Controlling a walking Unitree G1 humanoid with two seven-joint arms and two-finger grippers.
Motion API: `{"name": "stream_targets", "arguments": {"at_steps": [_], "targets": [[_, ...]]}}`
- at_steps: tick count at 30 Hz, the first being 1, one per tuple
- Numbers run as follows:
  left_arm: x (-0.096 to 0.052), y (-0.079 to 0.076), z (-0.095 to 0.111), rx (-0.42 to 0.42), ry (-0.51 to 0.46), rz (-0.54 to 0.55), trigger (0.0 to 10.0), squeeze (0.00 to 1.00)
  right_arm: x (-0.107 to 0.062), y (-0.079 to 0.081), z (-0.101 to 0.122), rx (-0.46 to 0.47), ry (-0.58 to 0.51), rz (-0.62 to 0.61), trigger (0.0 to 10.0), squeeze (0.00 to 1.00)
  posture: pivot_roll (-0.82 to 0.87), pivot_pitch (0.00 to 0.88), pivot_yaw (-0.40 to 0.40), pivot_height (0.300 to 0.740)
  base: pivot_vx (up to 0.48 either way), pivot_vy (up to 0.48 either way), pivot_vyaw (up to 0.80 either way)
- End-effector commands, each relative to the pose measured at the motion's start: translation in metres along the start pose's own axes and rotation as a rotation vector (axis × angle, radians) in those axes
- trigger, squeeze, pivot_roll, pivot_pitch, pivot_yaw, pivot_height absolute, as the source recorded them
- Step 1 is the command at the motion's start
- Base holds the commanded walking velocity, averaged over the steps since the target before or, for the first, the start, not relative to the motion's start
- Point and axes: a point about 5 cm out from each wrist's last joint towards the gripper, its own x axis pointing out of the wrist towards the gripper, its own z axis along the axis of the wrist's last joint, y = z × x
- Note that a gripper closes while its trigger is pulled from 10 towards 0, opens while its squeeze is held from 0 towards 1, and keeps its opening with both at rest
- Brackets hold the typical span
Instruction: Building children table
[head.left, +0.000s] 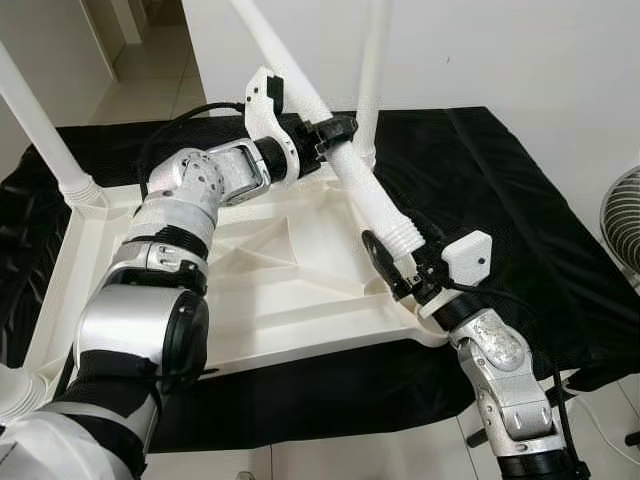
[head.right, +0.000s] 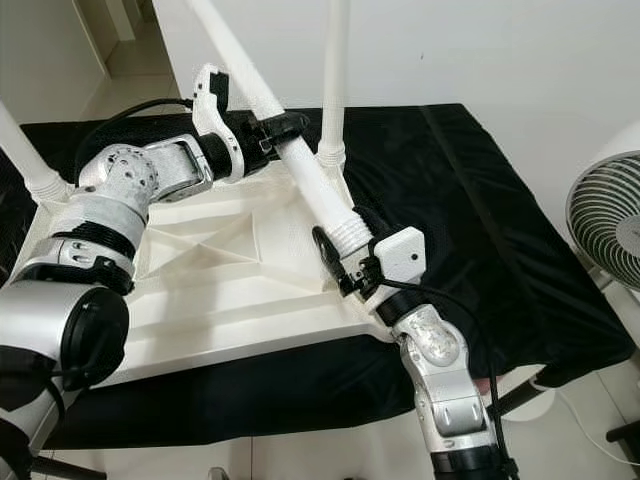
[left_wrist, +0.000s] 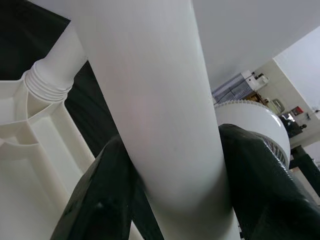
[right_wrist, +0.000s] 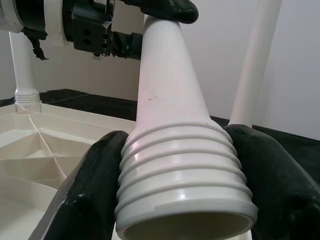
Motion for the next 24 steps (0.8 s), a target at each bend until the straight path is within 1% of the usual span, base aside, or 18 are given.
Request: {"name": "stream_targets", "arguments": {"at_steps": [1, 4, 5, 8, 11, 13, 15, 17, 18, 19, 21, 23, 24], "targets": [[-0.001, -0.006, 0.000, 0.031, 0.024, -0.159, 0.0, 0.00, 0.001, -0.005, 0.007, -0.024, -0.036, -0.017, 10.0, 0.00, -0.06, 0.063, 0.076, 0.740, 0.000, 0.000, 0.00], [-0.001, -0.006, 0.000, 0.028, 0.024, -0.161, 0.0, 0.00, 0.001, -0.006, 0.007, -0.023, -0.037, -0.018, 10.0, 0.00, -0.07, 0.062, 0.076, 0.740, 0.000, 0.000, 0.00], [0.000, -0.007, 0.000, 0.024, 0.030, -0.150, 10.0, 0.00, 0.001, -0.006, 0.006, 0.007, -0.033, -0.019, 10.0, 1.00, -0.07, 0.063, 0.077, 0.740, 0.000, 0.000, 0.00], [0.001, -0.007, -0.001, 0.023, 0.034, -0.141, 10.0, 0.00, 0.001, -0.006, 0.006, 0.028, -0.031, -0.019, 10.0, 1.00, -0.07, 0.063, 0.077, 0.740, 0.000, 0.000, 0.00], [0.002, -0.008, -0.001, 0.021, 0.034, -0.144, 10.0, 0.00, 0.000, -0.010, 0.005, 0.056, -0.025, -0.054, 10.0, 1.00, -0.07, 0.057, 0.075, 0.740, 0.000, 0.000, 0.00], [0.002, -0.012, -0.001, 0.055, 0.026, -0.165, 10.0, 0.00, 0.000, -0.017, 0.005, 0.086, -0.022, -0.109, 10.0, 1.00, -0.07, 0.057, 0.075, 0.740, 0.000, 0.000, 0.00], [0.001, -0.015, 0.000, 0.068, 0.021, -0.173, 10.0, 0.00, 0.001, -0.020, 0.005, 0.102, -0.018, -0.128, 10.0, 1.00, -0.07, 0.061, 0.074, 0.740, 0.000, 0.000, 0.00], [0.001, -0.016, 0.001, 0.075, 0.018, -0.180, 10.0, 0.00, 0.001, -0.021, 0.005, 0.111, -0.016, -0.137, 10.0, 1.00, -0.07, 0.061, 0.073, 0.740, 0.000, 0.000, 0.00], [0.001, -0.020, 0.003, 0.100, -0.002, -0.186, 10.0, 0.00, 0.002, -0.023, 0.004, 0.123, 0.002, -0.151, 10.0, 1.00, -0.07, 0.062, 0.067, 0.740, 0.000, 0.000, 0.00], [0.001, -0.020, 0.003, 0.100, -0.002, -0.186, 10.0, 0.00, 0.002, -0.023, 0.004, 0.123, 0.002, -0.151, 10.0, 1.00, -0.07, 0.062, 0.067, 0.740, 0.000, 0.000, 0.00], [0.000, -0.028, 0.005, 0.167, -0.037, -0.197, 10.0, 0.00, 0.005, -0.024, 0.001, 0.121, 0.047, -0.165, 10.0, 1.00, -0.06, 0.062, 0.065, 0.740, 0.000, 0.000, 0.00], [0.000, -0.028, 0.005, 0.167, -0.037, -0.197, 10.0, 0.00, 0.005, -0.024, 0.001, 0.121, 0.047, -0.165, 10.0, 1.00, -0.06, 0.062, 0.065, 0.740, 0.000, 0.000, 0.00], [0.000, -0.031, 0.006, 0.186, -0.053, -0.205, 10.0, 0.00, 0.007, -0.024, -0.001, 0.116, 0.063, -0.169, 10.0, 0.84, -0.06, 0.061, 0.060, 0.740, 0.000, 0.000, 0.00]]}}
